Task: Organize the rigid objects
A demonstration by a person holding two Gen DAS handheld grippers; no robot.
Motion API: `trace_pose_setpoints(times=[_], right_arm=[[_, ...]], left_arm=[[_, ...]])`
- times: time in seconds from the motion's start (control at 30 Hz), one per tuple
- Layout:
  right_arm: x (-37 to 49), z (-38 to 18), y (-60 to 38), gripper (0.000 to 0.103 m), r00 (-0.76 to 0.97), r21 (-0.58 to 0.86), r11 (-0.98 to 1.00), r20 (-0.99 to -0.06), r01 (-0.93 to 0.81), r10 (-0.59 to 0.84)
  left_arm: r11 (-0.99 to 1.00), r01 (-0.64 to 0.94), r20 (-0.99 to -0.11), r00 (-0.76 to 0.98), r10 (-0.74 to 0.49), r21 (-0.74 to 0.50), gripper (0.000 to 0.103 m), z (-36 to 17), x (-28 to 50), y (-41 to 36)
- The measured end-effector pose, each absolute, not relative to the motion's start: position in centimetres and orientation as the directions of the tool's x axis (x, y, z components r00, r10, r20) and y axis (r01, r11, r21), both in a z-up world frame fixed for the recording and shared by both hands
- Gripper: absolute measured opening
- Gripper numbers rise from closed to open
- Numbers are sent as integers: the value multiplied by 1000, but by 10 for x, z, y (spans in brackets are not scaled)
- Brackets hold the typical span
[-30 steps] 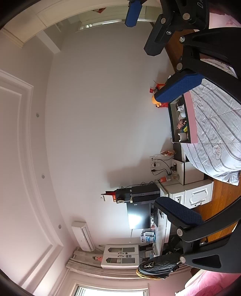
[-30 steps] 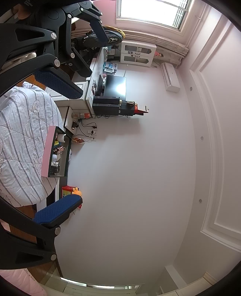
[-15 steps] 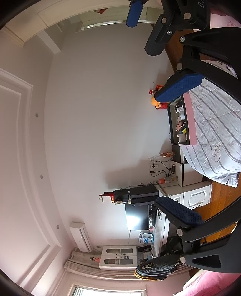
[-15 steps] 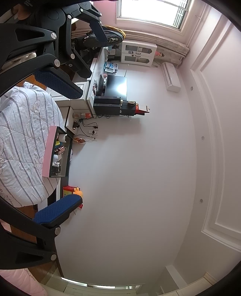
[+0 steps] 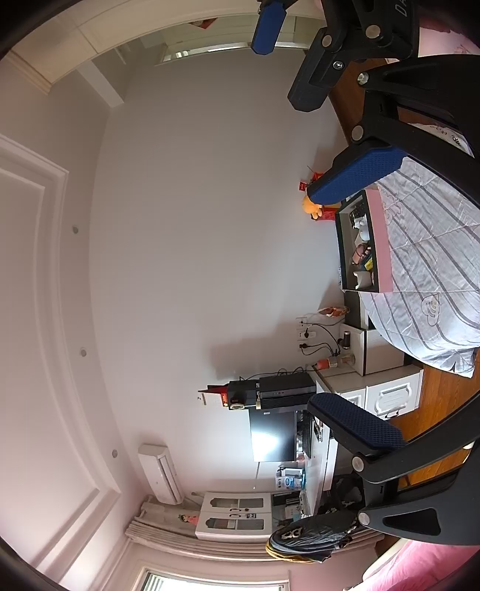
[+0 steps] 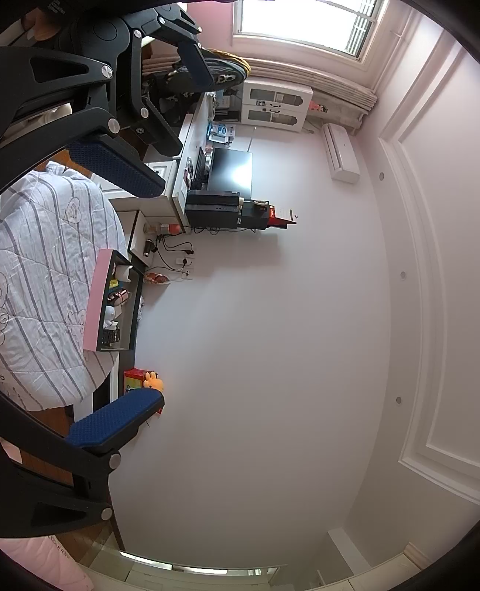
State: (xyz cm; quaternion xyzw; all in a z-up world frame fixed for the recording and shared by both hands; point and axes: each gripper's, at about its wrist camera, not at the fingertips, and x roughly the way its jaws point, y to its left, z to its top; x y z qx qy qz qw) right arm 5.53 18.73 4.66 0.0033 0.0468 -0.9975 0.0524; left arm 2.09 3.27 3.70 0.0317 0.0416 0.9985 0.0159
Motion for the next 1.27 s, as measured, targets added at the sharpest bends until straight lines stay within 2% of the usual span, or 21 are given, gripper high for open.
trace_pose_setpoints(times=[1.27], right_arm=[[55,50,189,103,-995,-91,-990,-15,104,-103]], left_arm=[[-996,-33,67,-997,38,86,103,38,24,29]])
